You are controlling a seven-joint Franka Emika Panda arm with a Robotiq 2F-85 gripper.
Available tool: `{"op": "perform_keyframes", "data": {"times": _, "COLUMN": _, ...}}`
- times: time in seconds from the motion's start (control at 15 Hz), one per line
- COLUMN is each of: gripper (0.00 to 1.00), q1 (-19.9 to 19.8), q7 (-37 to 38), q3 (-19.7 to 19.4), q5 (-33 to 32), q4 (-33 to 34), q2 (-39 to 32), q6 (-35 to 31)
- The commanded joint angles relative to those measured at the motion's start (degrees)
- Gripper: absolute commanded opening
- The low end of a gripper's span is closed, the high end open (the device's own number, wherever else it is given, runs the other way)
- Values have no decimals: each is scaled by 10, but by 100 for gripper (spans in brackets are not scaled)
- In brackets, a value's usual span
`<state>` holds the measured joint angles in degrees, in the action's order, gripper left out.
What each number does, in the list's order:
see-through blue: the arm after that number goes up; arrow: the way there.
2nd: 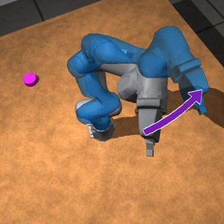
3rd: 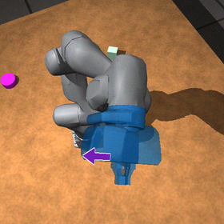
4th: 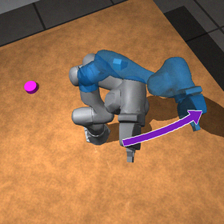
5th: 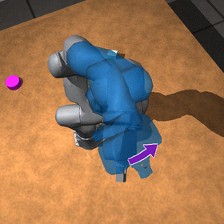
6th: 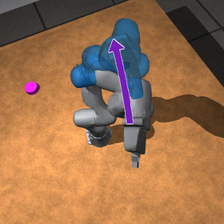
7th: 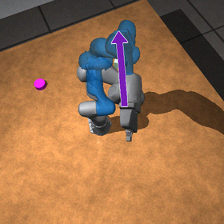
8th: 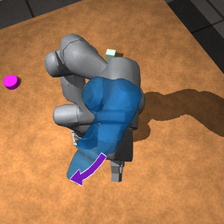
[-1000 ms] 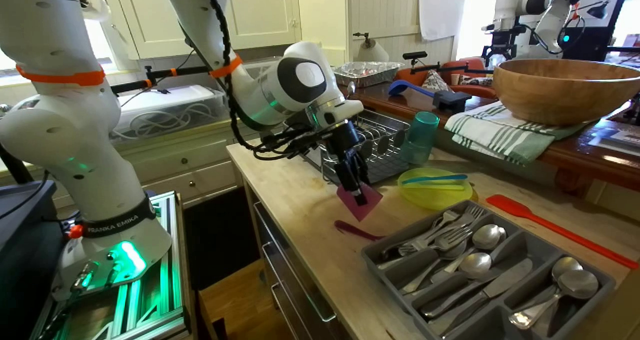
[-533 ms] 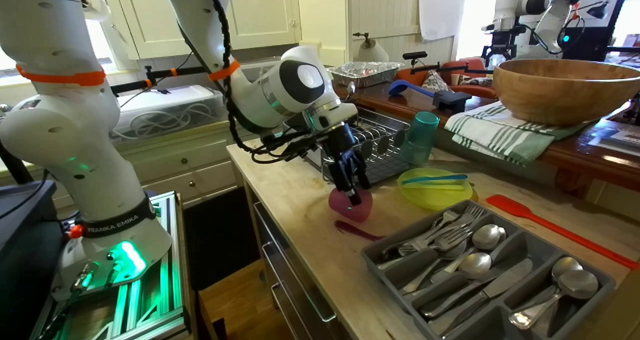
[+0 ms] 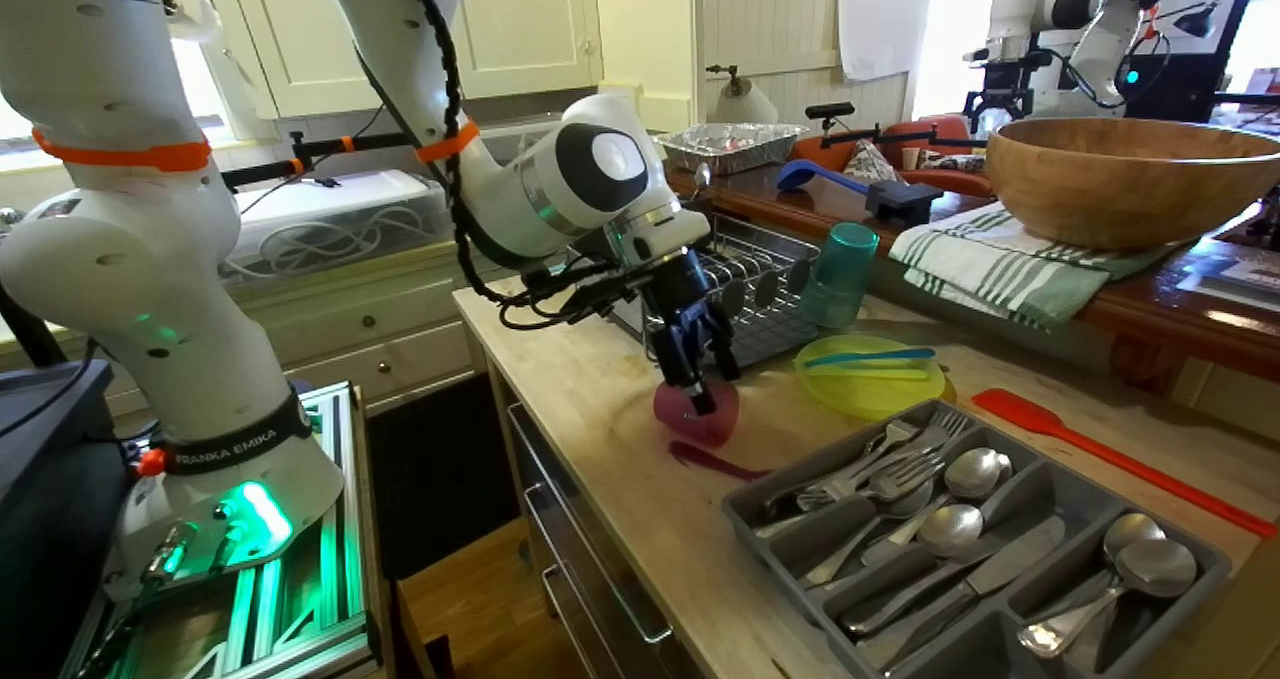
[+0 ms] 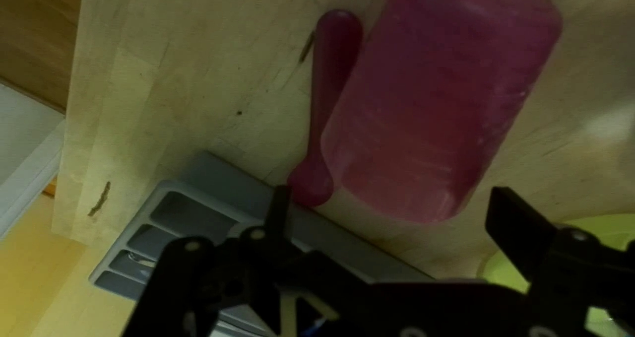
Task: Remove the purple cup from the dying rack and put it on the table
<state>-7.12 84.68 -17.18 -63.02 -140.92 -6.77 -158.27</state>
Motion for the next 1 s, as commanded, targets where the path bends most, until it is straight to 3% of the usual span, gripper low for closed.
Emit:
{"op": "perform_keyframes", "data": {"times": 0.0, "gripper": 100, "q1": -20, "q7": -36, "q3": -4, "q5": 77, "q4": -13, "q2": 12, "q6": -26}}
{"op": "perform_keyframes", "data": {"times": 0.4, "gripper": 100, "q1": -53, "q7": -83, "q3": 1, "q5": 219, "q4": -1, "q2": 17, "q6": -34}}
{"op": "perform_keyframes", "data": {"times": 0.6, "gripper": 100, "q1": -71, "q7": -136, "q3": 20, "q5": 362, "q4": -16, "q2": 16, "q6": -15}}
{"op": "perform_keyframes", "data": {"times": 0.8, "gripper": 100, "q1": -120, "q7": -209, "q3": 72, "q5": 495, "q4": -13, "q2": 20, "q6": 20}}
{"op": "perform_keyframes", "data": {"times": 0.93, "gripper": 100, "q1": -122, "q7": -277, "q3": 68, "q5": 583, "q4": 19, "q2": 16, "q6": 59}}
